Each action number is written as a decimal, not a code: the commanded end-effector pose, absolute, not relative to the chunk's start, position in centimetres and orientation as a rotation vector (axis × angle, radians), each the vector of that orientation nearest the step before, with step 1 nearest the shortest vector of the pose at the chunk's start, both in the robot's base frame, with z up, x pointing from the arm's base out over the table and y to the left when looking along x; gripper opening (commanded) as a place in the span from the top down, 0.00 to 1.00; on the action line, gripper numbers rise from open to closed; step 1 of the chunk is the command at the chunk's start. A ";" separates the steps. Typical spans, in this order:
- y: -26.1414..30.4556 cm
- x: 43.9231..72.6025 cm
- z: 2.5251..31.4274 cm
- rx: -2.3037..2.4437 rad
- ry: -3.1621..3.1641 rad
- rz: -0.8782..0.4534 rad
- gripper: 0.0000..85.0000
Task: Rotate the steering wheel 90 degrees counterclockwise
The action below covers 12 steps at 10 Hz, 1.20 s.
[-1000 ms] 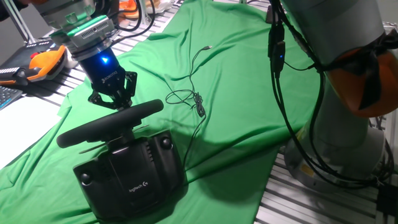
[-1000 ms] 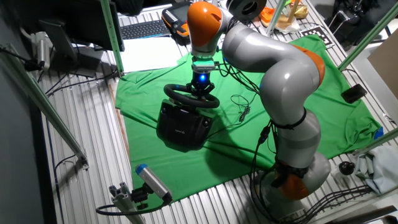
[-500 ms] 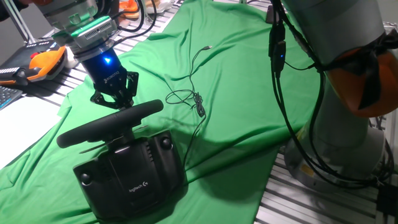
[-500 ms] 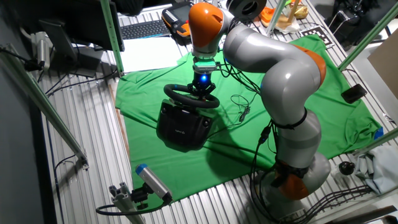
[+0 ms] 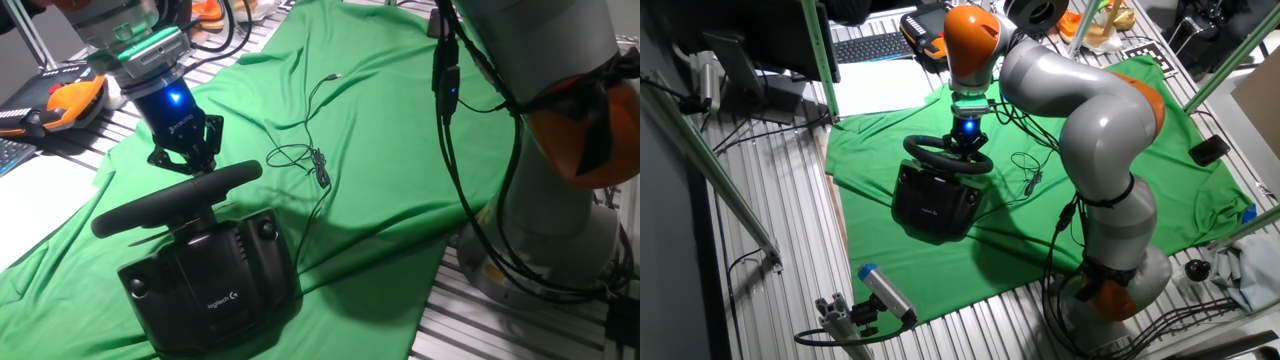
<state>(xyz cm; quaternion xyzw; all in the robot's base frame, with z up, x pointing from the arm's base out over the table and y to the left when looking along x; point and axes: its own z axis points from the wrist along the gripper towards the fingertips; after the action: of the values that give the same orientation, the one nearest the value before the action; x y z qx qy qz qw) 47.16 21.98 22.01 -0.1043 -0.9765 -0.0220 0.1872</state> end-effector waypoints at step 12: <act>21.9 46.1 22.0 -0.287 -2.730 -0.024 1.00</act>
<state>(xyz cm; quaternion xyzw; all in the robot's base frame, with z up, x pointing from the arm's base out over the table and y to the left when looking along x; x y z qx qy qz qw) 46.15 21.90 21.94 -0.1021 -0.9750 -0.0086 0.1972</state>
